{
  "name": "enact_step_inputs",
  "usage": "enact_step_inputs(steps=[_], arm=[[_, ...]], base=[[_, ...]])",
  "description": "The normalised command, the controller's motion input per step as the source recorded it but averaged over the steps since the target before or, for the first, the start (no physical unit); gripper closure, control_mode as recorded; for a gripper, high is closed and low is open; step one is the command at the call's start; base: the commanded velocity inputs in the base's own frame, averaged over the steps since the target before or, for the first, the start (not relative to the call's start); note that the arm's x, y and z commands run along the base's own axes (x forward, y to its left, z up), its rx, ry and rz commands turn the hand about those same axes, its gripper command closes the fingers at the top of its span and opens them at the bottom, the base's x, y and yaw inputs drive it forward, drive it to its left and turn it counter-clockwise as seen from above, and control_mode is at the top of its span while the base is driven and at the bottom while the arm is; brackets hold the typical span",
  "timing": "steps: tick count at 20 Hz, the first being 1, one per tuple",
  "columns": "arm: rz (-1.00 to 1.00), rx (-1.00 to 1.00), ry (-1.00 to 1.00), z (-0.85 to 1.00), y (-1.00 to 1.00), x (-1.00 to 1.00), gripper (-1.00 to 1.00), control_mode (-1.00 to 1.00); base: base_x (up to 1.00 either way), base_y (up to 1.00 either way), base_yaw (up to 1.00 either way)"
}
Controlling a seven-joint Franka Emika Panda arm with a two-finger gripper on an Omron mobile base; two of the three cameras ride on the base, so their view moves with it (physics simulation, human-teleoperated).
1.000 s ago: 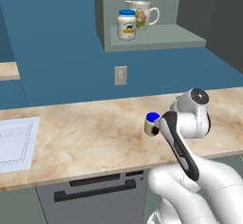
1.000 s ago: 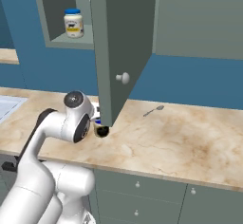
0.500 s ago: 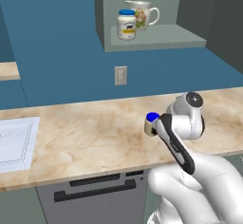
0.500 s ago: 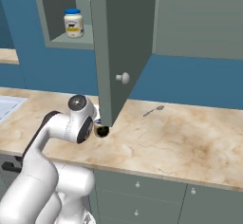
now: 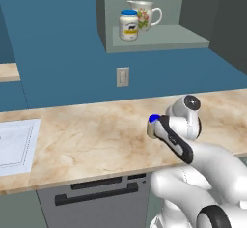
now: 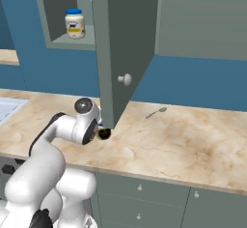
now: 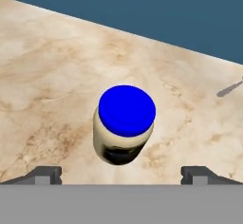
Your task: Pick the mayonnaise and mayonnaise from the counter and place them in the cabinet.
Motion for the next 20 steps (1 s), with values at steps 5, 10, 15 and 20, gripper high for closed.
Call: enact_step_inputs(steps=[5, 10, 15, 20], arm=[[0.0, 0.04, 0.0, -0.2, 0.0, 0.38, -1.0, -1.0], [0.0, 0.03, 0.0, -0.19, 0.0, 0.33, -1.0, -1.0], [0.0, 0.01, 0.0, -0.26, 0.0, 0.2, -1.0, -1.0], [0.0, 0.0, 0.01, -0.33, 0.0, 0.05, -1.0, -1.0]], base=[[0.0, 0.0, 0.0], [0.0, 0.0, 0.0], [0.0, 0.0, 0.0], [0.0, 0.0, 0.0]])
